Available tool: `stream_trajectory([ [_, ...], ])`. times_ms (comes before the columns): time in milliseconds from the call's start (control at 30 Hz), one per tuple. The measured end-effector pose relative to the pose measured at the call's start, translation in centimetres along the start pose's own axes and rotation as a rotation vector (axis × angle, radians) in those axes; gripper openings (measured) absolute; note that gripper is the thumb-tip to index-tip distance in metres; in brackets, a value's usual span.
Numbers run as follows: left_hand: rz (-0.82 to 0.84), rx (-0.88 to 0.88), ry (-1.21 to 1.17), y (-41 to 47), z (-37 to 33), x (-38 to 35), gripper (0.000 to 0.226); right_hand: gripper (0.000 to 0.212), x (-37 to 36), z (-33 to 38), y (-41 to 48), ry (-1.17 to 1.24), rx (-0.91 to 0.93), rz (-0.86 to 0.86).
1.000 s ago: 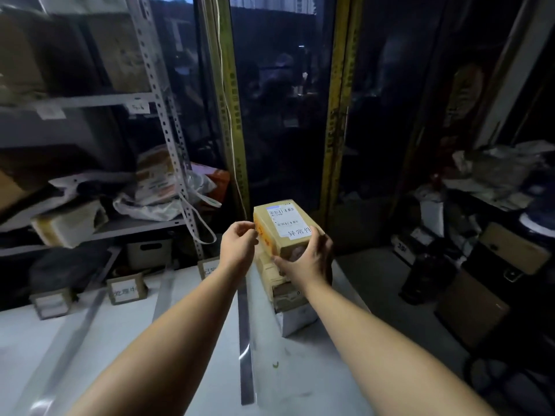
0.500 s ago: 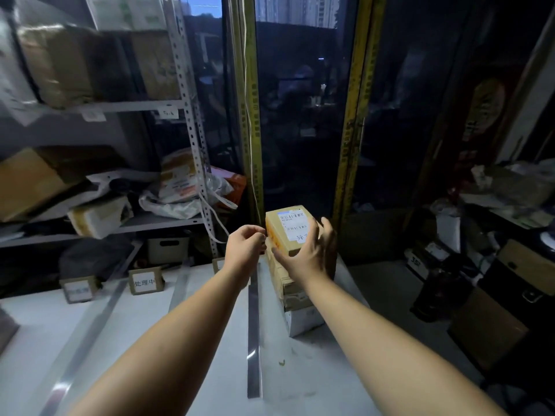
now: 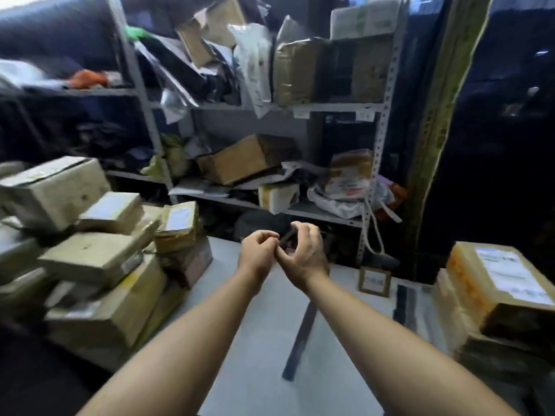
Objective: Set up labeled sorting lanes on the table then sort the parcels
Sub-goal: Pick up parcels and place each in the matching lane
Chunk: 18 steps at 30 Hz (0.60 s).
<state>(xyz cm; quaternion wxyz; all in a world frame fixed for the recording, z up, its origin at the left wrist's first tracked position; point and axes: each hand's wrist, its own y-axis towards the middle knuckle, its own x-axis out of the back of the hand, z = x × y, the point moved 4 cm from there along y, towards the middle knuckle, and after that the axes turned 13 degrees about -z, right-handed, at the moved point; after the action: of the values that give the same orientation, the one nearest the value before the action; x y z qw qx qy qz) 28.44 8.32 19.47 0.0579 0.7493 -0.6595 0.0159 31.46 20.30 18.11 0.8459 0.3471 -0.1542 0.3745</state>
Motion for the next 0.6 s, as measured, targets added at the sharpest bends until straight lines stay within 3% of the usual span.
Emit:
stream_trajectory([
  [100,-0.144,0.042,0.042,4.8,2.7,7.9,0.016,0.069,-8.1,4.1,-0.8,0.037,0.023,0.167],
  [233,-0.269,0.059,0.117,11.9,5.5,17.0,0.023,0.068,-18.6,8.7,-0.3,0.024,0.045,0.315],
  [400,-0.301,0.115,0.179,20.8,8.1,24.1,0.023,0.069,-29.5,12.2,2.0,0.036,-0.166,0.361],
  [600,-0.222,0.176,0.161,29.6,9.1,24.4,0.02,0.085,-37.5,11.2,6.0,0.148,-0.555,0.225],
])
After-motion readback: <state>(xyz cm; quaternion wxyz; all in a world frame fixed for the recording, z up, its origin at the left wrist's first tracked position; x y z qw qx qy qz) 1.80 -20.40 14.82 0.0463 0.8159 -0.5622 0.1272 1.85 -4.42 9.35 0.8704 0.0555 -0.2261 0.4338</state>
